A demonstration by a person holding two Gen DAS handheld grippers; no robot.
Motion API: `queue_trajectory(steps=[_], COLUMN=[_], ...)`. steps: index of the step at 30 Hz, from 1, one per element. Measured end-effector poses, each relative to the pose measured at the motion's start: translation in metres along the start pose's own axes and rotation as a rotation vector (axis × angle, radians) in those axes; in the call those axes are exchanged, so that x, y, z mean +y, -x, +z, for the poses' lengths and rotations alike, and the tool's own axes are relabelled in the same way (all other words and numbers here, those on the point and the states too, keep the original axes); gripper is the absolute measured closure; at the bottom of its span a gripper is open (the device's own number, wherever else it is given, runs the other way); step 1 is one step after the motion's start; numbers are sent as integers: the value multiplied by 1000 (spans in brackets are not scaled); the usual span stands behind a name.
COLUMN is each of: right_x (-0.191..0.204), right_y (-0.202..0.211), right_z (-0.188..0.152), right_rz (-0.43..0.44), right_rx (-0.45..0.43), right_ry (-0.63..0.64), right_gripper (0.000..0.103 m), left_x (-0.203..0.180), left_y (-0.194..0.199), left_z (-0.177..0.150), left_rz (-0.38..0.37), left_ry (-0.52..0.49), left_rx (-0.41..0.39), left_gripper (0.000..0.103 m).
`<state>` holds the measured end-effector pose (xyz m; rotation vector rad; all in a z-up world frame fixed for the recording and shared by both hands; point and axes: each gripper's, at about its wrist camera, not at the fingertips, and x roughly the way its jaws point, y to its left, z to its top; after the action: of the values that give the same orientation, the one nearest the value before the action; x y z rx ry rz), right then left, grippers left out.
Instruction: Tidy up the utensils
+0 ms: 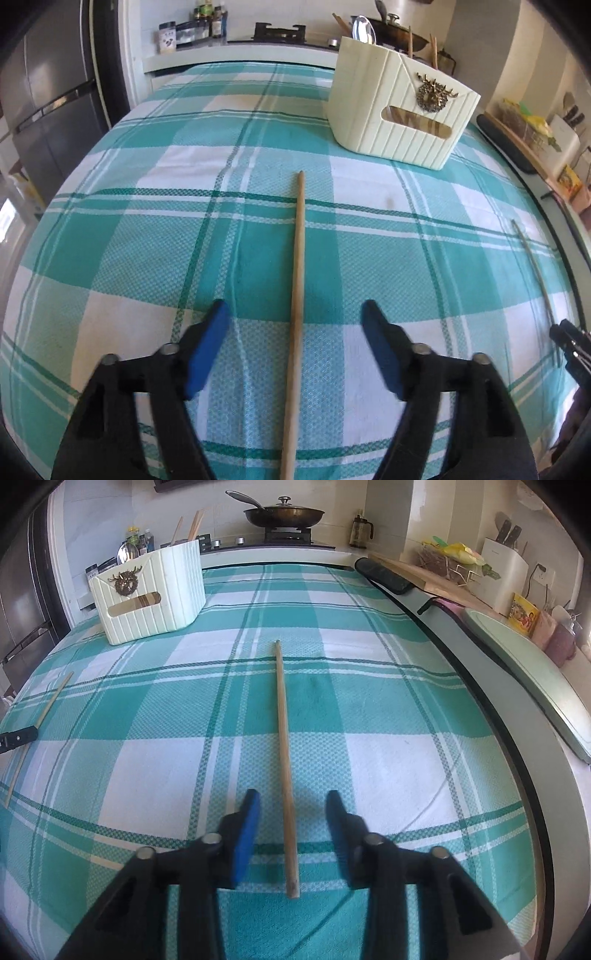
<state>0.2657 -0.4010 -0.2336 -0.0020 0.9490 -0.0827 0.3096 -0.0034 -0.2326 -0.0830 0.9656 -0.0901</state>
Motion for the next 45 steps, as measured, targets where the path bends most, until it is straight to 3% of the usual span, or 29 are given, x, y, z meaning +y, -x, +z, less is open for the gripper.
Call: queue_trajectory(steps=[2,6,10,12,45], right_x=[2,2,-2,-3,-8], right_y=[-4,-16,-19,-19,-20], right_z=[5,10,12,10,9], right_rz=[3,23,32,37,57], right_rx=[1,16,-1,-24,-32], right_ry=[29,42,53,52,33], right_gripper=[57,56,51,49,47], left_x=[-6,-18,-18,-14,-13], left_y=[-9,-21,-29,-34,-34], left_z=[1,5,17,21,20], left_rz=[4,66,86,57,69], left_ry=[-39,-140,-159,-129,-87], left_rx=[26,25,2,9,-21], left_gripper=[17,0,0,0,0])
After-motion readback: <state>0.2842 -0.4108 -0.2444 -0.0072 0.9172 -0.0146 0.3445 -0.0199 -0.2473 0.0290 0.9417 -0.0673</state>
